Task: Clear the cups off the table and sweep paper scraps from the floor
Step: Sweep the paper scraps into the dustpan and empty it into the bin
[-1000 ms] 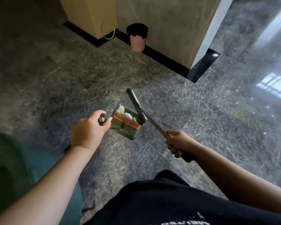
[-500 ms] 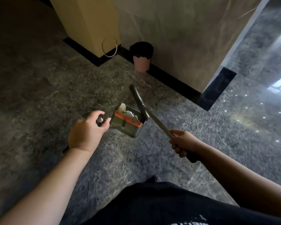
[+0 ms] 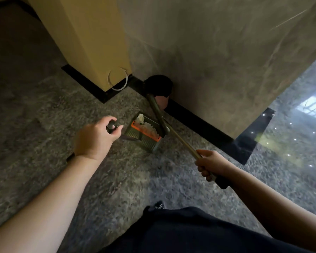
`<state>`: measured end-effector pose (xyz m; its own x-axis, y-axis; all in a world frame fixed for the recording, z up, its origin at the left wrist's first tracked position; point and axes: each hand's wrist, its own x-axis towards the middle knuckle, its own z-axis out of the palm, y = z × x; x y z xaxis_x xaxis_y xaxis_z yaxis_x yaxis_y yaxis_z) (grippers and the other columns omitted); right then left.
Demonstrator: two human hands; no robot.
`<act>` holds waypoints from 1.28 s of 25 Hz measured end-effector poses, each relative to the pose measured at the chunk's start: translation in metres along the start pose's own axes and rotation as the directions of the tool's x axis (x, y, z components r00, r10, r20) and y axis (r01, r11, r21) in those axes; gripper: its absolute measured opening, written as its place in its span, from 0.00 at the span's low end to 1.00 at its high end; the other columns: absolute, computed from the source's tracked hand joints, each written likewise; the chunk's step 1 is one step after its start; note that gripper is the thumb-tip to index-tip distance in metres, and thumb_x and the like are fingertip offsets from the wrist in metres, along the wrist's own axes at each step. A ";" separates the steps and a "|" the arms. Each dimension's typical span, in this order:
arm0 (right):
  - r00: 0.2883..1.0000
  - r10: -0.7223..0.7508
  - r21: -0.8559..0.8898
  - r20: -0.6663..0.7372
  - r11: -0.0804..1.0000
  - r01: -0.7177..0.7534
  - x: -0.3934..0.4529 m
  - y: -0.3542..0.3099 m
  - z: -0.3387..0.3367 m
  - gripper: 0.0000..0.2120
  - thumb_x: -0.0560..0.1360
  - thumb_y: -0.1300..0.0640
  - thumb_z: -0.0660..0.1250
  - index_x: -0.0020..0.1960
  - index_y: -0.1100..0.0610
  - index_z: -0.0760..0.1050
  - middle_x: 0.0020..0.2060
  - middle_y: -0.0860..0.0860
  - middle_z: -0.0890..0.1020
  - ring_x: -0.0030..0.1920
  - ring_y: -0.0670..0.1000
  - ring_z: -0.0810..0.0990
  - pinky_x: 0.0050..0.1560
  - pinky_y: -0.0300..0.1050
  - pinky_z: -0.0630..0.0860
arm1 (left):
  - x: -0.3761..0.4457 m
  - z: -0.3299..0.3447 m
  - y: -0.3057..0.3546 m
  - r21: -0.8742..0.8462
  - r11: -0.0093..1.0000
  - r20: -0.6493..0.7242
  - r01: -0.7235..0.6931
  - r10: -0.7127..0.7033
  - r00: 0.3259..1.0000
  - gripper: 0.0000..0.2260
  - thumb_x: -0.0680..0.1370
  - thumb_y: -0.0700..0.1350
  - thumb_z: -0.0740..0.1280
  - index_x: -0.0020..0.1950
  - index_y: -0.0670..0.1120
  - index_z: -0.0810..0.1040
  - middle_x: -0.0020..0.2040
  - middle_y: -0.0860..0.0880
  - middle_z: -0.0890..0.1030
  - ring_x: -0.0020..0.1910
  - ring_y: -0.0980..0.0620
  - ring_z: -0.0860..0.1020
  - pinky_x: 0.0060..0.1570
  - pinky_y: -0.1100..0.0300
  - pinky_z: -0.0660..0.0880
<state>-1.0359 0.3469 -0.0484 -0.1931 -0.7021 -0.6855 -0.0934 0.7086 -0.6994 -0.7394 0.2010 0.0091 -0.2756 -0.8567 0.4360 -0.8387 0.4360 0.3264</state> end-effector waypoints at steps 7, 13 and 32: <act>0.995 -0.099 -0.034 -0.004 0.995 0.099 0.117 -0.126 -0.087 0.11 0.74 0.66 0.59 0.48 0.53 0.76 0.25 0.51 0.71 0.21 0.48 0.67 0.23 0.38 0.66 | 0.204 0.041 0.003 0.092 0.982 -0.045 -0.164 0.169 0.985 0.12 0.72 0.49 0.75 0.50 0.44 0.83 0.30 0.40 0.80 0.28 0.38 0.77 0.26 0.53 0.73; 0.987 -0.155 -0.179 0.051 0.970 0.162 0.228 -0.227 -0.189 0.15 0.76 0.68 0.61 0.62 0.64 0.72 0.28 0.55 0.71 0.23 0.49 0.69 0.21 0.39 0.67 | 0.349 0.104 0.032 0.225 0.946 0.022 -0.233 0.234 0.972 0.13 0.70 0.49 0.77 0.49 0.44 0.84 0.27 0.41 0.78 0.23 0.42 0.76 0.23 0.57 0.72; 0.979 0.012 0.025 0.204 1.000 -0.018 0.398 -0.298 -0.305 0.18 0.79 0.66 0.59 0.68 0.59 0.68 0.31 0.54 0.70 0.24 0.47 0.67 0.23 0.39 0.66 | 0.628 0.256 0.149 0.259 0.594 0.631 -0.762 0.493 0.599 0.15 0.74 0.60 0.65 0.55 0.53 0.79 0.38 0.51 0.82 0.34 0.46 0.80 0.32 0.58 0.74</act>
<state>-1.3833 -0.1223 -0.0512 0.0089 -0.6931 -0.7208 -0.0657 0.7189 -0.6920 -1.1579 -0.3427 0.1169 -0.8749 -0.4723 -0.1073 -0.4099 0.8401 -0.3553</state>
